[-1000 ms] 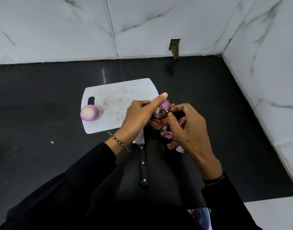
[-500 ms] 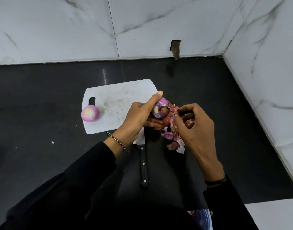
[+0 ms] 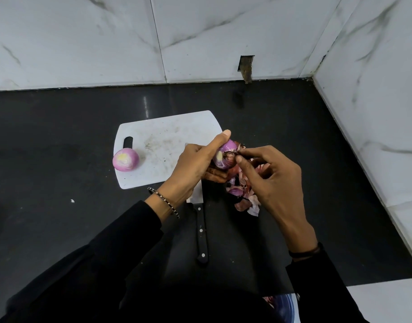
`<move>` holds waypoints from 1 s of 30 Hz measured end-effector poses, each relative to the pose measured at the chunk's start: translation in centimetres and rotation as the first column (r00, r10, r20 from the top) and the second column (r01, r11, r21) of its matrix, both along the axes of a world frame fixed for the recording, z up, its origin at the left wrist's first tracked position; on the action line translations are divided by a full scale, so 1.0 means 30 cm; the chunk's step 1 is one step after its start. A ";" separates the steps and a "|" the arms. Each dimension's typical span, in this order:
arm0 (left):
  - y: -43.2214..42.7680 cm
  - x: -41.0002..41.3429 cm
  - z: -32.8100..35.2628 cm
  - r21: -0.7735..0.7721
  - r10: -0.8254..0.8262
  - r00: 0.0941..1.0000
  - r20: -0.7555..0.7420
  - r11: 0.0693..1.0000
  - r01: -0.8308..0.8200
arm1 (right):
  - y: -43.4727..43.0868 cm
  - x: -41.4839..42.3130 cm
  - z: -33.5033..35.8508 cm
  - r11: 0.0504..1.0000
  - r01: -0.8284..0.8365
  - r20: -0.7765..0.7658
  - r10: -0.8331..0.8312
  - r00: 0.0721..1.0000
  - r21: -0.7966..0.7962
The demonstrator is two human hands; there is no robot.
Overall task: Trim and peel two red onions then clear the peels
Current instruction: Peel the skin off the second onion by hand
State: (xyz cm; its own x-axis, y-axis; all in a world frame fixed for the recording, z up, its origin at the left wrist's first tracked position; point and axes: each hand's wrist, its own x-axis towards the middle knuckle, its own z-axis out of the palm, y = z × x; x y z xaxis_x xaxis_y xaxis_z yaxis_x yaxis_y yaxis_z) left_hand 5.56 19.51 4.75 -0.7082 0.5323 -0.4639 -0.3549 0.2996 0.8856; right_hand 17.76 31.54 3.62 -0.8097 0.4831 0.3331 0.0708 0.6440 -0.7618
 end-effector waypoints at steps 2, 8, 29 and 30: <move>-0.004 -0.003 -0.004 -0.008 -0.006 1.000 -0.007 1.000 0.005 | 0.004 -0.003 -0.003 1.000 0.000 0.012 0.000 1.000 0.024; -0.008 0.011 -0.008 0.005 0.050 0.999 0.018 0.999 -0.050 | -0.022 -0.009 -0.013 0.994 -0.086 0.120 0.078 0.990 0.062; -0.015 0.000 -0.024 -0.062 0.024 0.992 0.120 0.998 -0.017 | 0.025 0.069 -0.044 0.975 0.186 0.139 -0.170 0.976 -0.119; -0.016 0.000 -0.025 -0.059 0.025 0.993 0.119 0.998 -0.018 | 0.037 0.071 -0.054 0.973 0.200 0.165 -0.181 0.970 -0.113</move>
